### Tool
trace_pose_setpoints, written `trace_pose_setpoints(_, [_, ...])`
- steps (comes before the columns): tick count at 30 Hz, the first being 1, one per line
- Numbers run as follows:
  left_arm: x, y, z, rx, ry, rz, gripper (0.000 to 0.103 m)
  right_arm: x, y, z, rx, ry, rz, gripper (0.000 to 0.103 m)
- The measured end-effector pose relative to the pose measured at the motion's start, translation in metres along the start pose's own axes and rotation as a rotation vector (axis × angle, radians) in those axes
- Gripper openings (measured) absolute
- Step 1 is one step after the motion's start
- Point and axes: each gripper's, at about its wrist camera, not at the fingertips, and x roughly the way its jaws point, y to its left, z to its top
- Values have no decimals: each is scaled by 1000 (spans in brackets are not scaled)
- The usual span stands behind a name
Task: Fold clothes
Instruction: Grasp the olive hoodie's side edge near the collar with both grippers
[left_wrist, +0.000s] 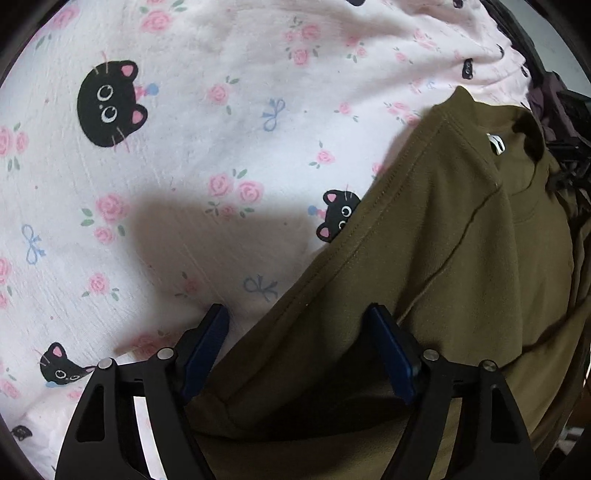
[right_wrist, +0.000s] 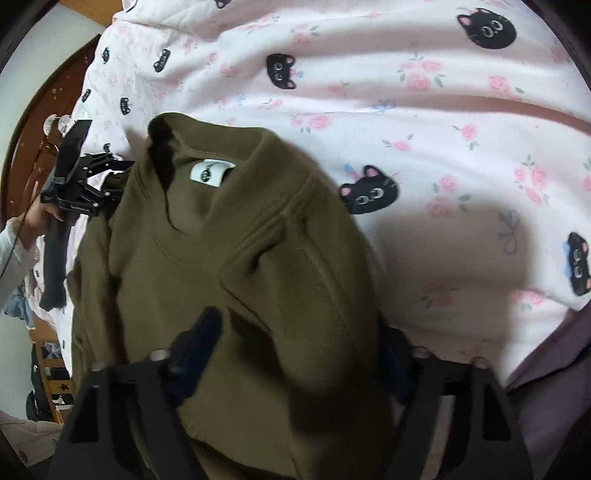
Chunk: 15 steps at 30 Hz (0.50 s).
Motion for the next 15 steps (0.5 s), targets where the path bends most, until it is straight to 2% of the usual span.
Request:
trace_pose_setpoints(2, [-1, -1, -2, -2, 6, -12, 59, -4, -8, -1, 24, 6, -3, 19])
trace_pose_setpoints(3, [-3, 0, -3, -6, 8, -17, 56, -5, -10, -2, 26, 13, -3, 18])
trace_pose_setpoints(5, [-7, 0, -6, -3, 3, -13, 36, -6, -8, -3, 12, 22, -12, 17])
trace_pose_setpoints(8, [-14, -1, -10, 16, -4, -17, 16, -4, -2, 2, -18, 32, -31, 13])
trace_pose_setpoints(10, [-16, -4, -13, 34, -3, -22, 7, -5, 0, 3, -36, 32, -44, 12])
trace_pose_setpoints(15, [-26, -14, -23, 76, -27, -2, 5, -13, 8, -1, -69, 4, -64, 11])
